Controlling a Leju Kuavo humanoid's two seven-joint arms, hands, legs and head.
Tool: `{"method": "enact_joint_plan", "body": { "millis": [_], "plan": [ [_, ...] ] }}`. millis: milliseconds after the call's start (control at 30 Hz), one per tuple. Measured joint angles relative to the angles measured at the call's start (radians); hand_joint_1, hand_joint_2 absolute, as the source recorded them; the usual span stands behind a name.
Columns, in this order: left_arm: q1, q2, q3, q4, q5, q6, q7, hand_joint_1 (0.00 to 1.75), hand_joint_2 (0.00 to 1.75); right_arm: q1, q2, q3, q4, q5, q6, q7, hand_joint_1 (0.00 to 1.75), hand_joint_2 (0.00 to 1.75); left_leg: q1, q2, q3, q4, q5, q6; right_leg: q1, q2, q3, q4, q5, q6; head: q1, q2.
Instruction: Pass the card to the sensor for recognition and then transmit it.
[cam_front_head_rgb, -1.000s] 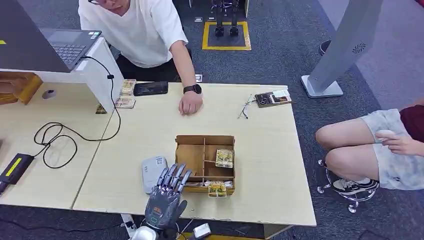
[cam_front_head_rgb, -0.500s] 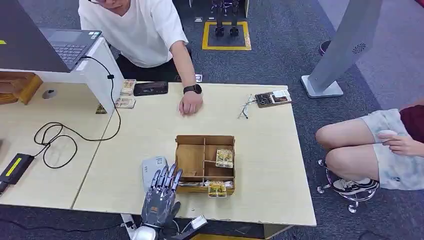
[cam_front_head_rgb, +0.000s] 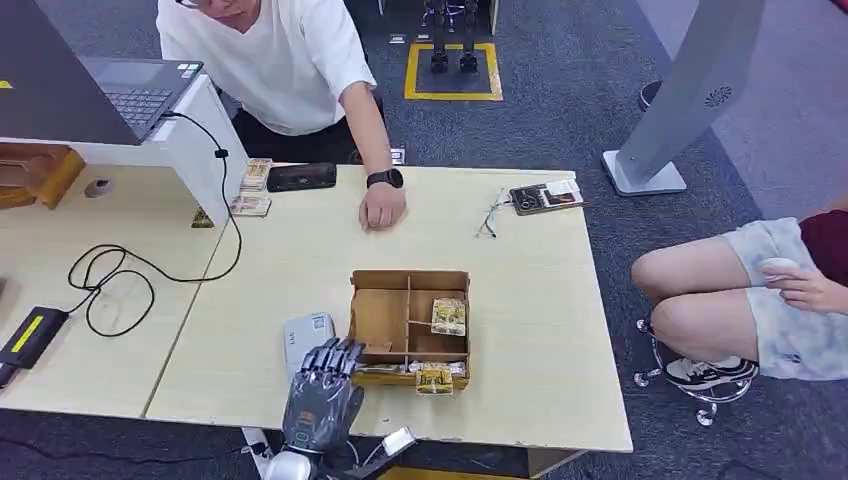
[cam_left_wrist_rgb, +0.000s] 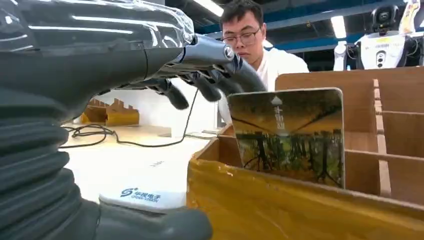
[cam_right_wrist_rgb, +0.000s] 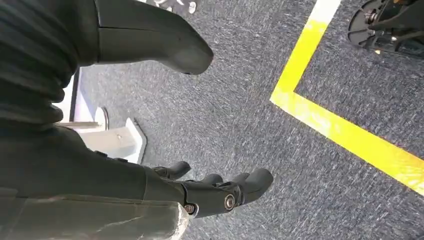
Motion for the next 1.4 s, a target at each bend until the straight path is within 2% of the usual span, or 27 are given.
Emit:
{"method": "enact_joint_plan", "body": {
  "millis": [33, 100, 300, 367, 433, 467, 533, 967, 1400],
  "plan": [
    [0.0, 0.0, 0.001, -0.001, 0.0, 0.0, 0.0, 0.17, 1.75, 0.0, 0.0, -0.001, 0.0, 0.0, 0.0, 0.0, 0.0, 1.75, 0.0, 0.0, 0.0, 0.0, 0.0, 0.0, 0.0, 0.0, 0.0, 0.0, 0.0, 0.0, 0.0, 0.0],
    [0.001, -0.001, 0.002, -0.001, 0.0, 0.0, 0.0, 0.14, 1.75, 0.0, 0.0, -0.002, 0.0, 0.0, 0.0, 0.0, 0.0, 1.75, 0.0, 0.0, 0.0, 0.0, 0.0, 0.0, 0.0, 0.0, 0.0, 0.0, 0.0, 0.0, 0.0, 0.0],
    [0.005, -0.001, 0.004, -0.028, 0.0, 0.0, 0.006, 0.24, 1.75, 0.0, 0.002, -0.005, 0.0, 0.002, -0.001, 0.001, 0.0, 1.75, 0.0, 0.0, 0.0, 0.0, 0.0, 0.0, 0.0, 0.0, 0.0, 0.0, 0.0, 0.0, 0.0, 0.0],
    [0.006, 0.0, 0.004, -0.035, 0.0, 0.0, 0.008, 0.33, 1.75, 0.0, 0.002, -0.006, 0.0, 0.002, -0.001, 0.001, 0.0, 1.75, 0.0, 0.0, 0.0, 0.0, 0.0, 0.0, 0.0, 0.0, 0.0, 0.0, 0.0, 0.0, 0.0, 0.0],
    [0.006, 0.002, 0.004, -0.039, 0.0, 0.0, 0.008, 0.66, 1.75, 0.0, 0.002, -0.007, 0.0, 0.002, -0.001, 0.002, 0.0, 1.75, 0.0, 0.0, 0.0, 0.0, 0.0, 0.0, 0.0, 0.0, 0.0, 0.0, 0.0, 0.0, 0.0, 0.0],
    [0.006, 0.002, 0.004, -0.041, 0.0, 0.0, 0.008, 1.43, 1.75, 0.0, 0.002, -0.007, 0.0, 0.004, -0.001, 0.002, 0.0, 1.75, 0.0, 0.0, 0.0, 0.0, 0.0, 0.0, 0.0, 0.0, 0.0, 0.0, 0.0, 0.0, 0.0, 0.0],
    [0.007, 0.002, 0.004, -0.043, 0.0, 0.0, 0.004, 1.75, 1.75, 0.0, 0.002, -0.008, 0.0, 0.012, -0.001, 0.002, 0.0, 1.75, 0.0, 0.0, 0.0, 0.0, 0.0, 0.0, 0.0, 0.0, 0.0, 0.0, 0.0, 0.0, 0.0, 0.0],
    [0.012, 0.002, 0.006, -0.051, 0.004, 0.0, -0.047, 1.75, 1.75, 0.0, 0.002, -0.018, 0.0, 0.017, 0.001, 0.002, 0.0, 1.75, 0.0, 0.0, 0.0, 0.0, 0.0, 0.0, 0.0, 0.0, 0.0, 0.0, 0.0, 0.0, 0.0, 0.0],
    [0.015, 0.002, 0.009, -0.048, 0.006, 0.0, -0.069, 1.75, 1.75, 0.0, 0.002, -0.027, 0.0, 0.018, 0.006, 0.002, 0.0, 1.75, 0.0, 0.0, 0.0, 0.0, 0.0, 0.0, 0.0, 0.0, 0.0, 0.0, 0.0, 0.0, 0.0, 0.0]
  ]
}}
